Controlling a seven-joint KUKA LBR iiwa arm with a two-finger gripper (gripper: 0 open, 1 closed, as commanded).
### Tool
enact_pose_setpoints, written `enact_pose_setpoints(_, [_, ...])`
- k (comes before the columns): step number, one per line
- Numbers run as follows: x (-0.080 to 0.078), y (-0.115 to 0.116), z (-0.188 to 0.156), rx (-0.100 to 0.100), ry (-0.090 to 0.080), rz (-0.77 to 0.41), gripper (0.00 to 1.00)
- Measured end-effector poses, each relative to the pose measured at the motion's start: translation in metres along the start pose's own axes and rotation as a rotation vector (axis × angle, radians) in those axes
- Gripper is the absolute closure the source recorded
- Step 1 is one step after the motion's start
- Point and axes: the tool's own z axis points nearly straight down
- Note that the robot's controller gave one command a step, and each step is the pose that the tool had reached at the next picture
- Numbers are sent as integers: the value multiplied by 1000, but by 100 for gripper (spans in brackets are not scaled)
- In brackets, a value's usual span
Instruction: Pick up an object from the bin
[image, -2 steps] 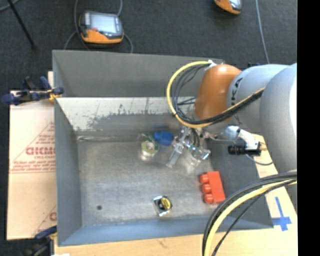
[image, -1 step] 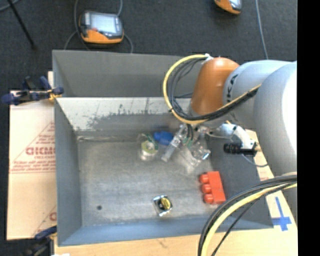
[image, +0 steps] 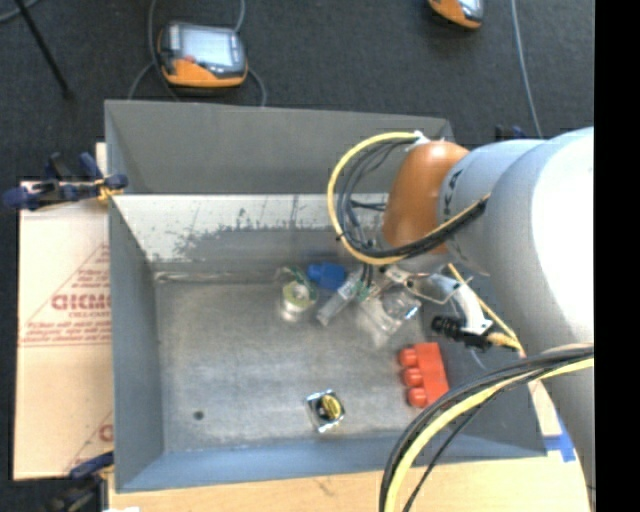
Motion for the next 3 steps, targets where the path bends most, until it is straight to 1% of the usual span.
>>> enact_pose_setpoints(1, [18,19,0,9,-4,114,0])
enact_pose_setpoints(2, [13,21,-6,0,-17,112,100])
enact_pose_setpoints(3, [9,23,-37,19,14,112,100])
